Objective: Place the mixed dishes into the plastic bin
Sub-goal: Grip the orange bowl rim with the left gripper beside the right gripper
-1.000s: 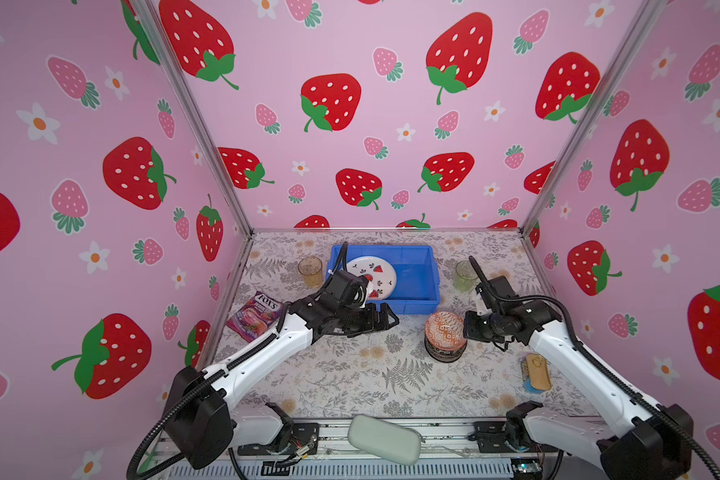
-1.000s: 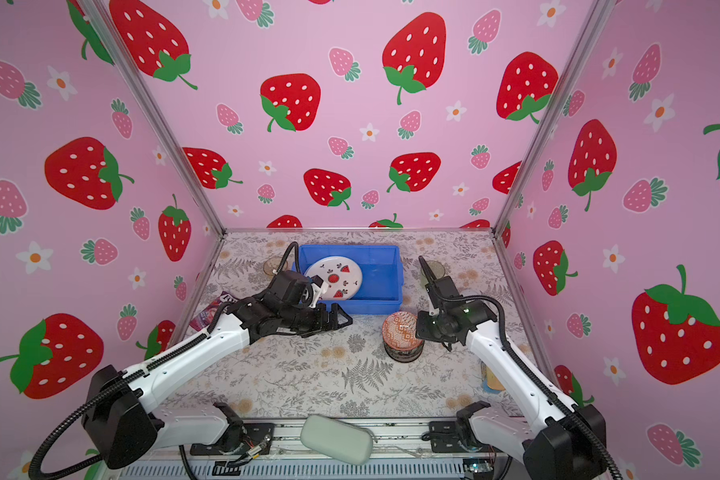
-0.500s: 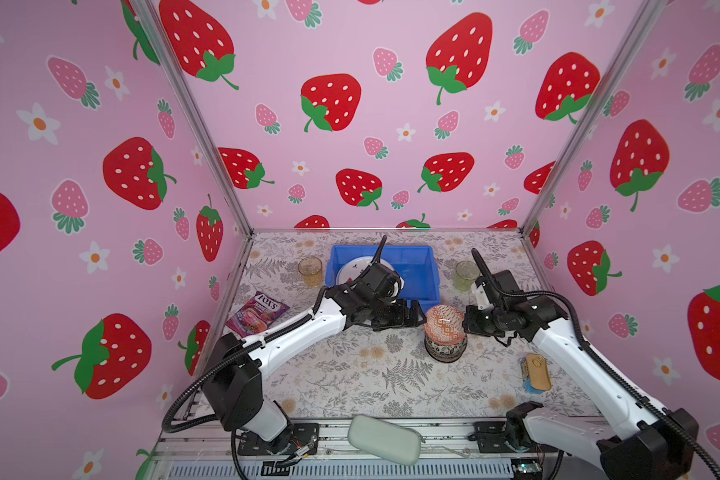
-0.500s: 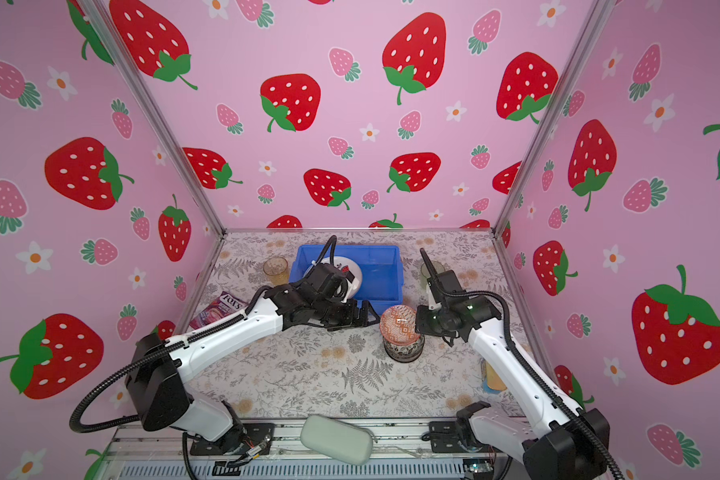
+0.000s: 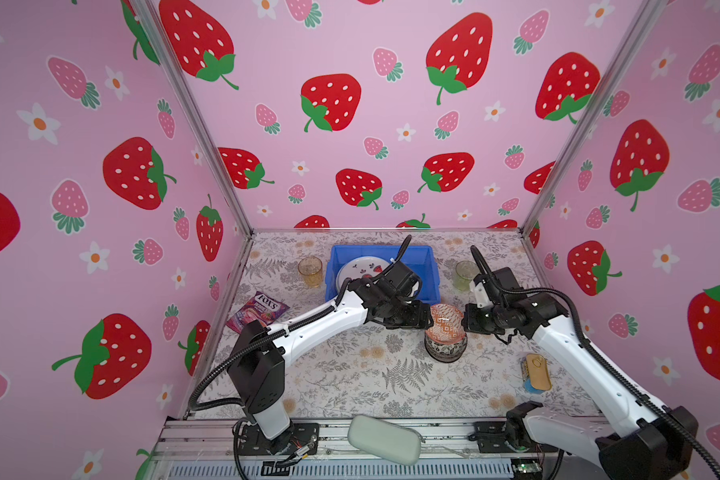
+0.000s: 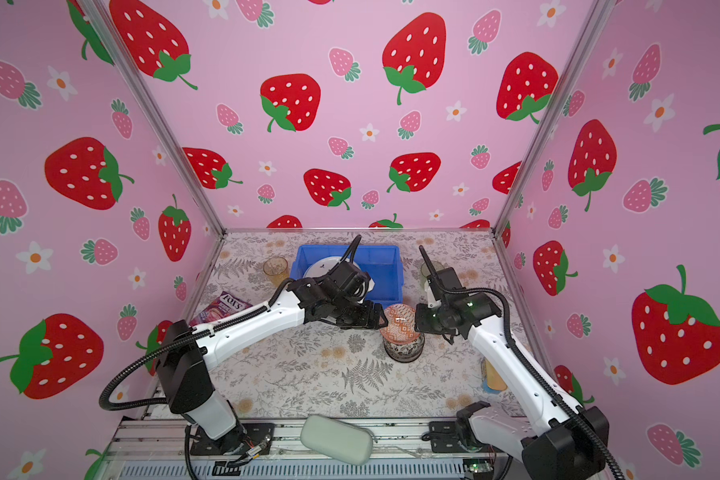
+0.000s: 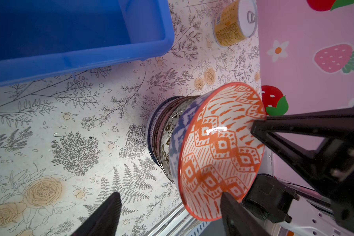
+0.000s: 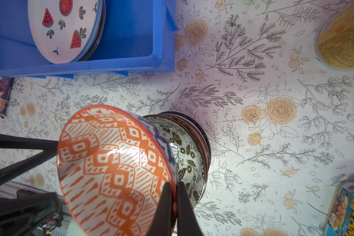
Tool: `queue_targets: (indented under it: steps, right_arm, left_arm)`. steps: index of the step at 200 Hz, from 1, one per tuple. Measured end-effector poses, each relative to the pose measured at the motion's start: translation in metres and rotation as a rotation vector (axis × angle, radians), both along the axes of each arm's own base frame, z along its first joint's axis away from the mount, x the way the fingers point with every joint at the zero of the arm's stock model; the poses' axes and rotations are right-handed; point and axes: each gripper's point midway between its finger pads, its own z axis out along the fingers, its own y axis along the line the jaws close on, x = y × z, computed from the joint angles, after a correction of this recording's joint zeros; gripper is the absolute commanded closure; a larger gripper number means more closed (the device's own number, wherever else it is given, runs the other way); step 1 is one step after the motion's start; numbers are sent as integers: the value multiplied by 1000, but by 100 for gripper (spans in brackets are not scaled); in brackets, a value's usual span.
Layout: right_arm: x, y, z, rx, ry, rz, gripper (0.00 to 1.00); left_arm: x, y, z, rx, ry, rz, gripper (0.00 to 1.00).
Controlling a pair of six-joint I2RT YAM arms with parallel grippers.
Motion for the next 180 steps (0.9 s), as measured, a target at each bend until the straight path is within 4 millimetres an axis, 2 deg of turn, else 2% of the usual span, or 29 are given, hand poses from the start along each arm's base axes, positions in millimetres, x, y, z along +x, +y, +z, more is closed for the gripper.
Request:
queue_targets:
  steps: [21, 63, 180]
  right_arm:
    - [2, 2, 4, 6, -5, 7, 100]
    - [2, 5, 6, 19, -3, 16, 100]
    - [1, 8, 5, 30, 8, 27, 100]
  left_arm:
    - [1, -1, -3, 13, 1, -2, 40]
    - [1, -4, -11, 29, 12, -5, 43]
    - [7, -8, -7, 27, 4, 4, 68]
